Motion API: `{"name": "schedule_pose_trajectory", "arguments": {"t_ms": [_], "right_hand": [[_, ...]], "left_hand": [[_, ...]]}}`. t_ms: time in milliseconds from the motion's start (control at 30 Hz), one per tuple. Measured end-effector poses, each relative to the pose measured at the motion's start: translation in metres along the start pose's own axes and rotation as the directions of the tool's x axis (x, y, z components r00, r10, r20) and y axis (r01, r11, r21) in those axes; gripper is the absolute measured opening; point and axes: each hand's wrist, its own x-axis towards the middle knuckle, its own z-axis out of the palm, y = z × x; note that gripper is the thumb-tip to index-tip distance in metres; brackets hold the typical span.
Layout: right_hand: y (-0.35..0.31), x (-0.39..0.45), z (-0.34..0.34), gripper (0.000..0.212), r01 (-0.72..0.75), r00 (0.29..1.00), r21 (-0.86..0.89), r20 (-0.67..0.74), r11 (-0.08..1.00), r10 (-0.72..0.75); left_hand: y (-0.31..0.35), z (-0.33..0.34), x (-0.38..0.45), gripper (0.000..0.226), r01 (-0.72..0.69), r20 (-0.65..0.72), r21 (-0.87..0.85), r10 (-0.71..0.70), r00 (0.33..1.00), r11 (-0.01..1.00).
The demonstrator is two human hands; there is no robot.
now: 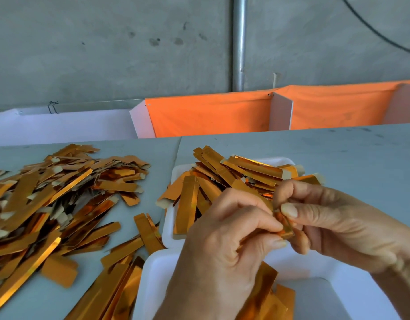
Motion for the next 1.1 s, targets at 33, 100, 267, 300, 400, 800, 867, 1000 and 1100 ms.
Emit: {"name": "schedule_pose_trajectory", "arguments": {"t_ms": [33, 100, 267, 300, 400, 800, 867, 1000, 1100], "right_hand": [[0.001, 0.0, 0.0, 0.033, -0.005, 1.0, 0.017, -0.002, 1.0, 0.005], [0.002, 0.0, 0.0, 0.032, 0.0, 1.0, 0.07, 0.019, 0.998, -0.002], [0.001, 0.0, 0.001, 0.029, 0.006, 0.998, 0.114, 0.062, 0.993, -0.013], [0.001, 0.0, 0.001, 0.029, 0.002, 0.998, 0.114, 0.062, 0.994, -0.009], [0.001, 0.0, 0.002, 0.029, -0.003, 0.998, 0.091, 0.056, 0.996, -0.002], [-0.006, -0.002, 0.007, 0.023, -0.003, 0.999, -0.057, -0.048, 0.998, 0.001], [-0.007, -0.003, 0.009, 0.023, -0.005, 0.998, -0.097, -0.057, 0.995, -0.001], [-0.009, -0.004, 0.012, 0.015, 0.002, 0.997, -0.193, -0.072, 0.981, -0.017], [-0.009, -0.004, 0.013, 0.017, 0.002, 0.997, -0.264, -0.076, 0.965, -0.023]], "left_hand": [[0.0, 0.0, 0.0, 0.013, -0.001, -0.003, 0.005, 0.001, 1.0, 1.0], [0.0, 0.0, 0.0, 0.013, 0.005, -0.012, -0.014, -0.005, 1.0, 1.0], [0.0, -0.001, 0.0, 0.014, 0.029, -0.013, -0.077, -0.03, 0.999, 0.997], [-0.001, -0.001, -0.001, 0.014, 0.033, -0.015, -0.091, -0.035, 0.999, 0.995], [-0.001, -0.001, -0.001, 0.015, 0.032, -0.025, -0.112, -0.035, 0.999, 0.993], [-0.002, 0.003, -0.002, 0.014, -0.033, -0.058, 0.074, 0.037, 0.998, 0.997], [-0.002, 0.004, -0.002, 0.013, -0.041, -0.057, 0.088, 0.046, 0.997, 0.995], [-0.002, 0.004, -0.003, 0.012, -0.073, -0.028, 0.145, 0.078, 0.997, 0.987], [-0.001, 0.003, -0.003, 0.013, -0.079, 0.004, 0.207, 0.08, 0.997, 0.975]]}}
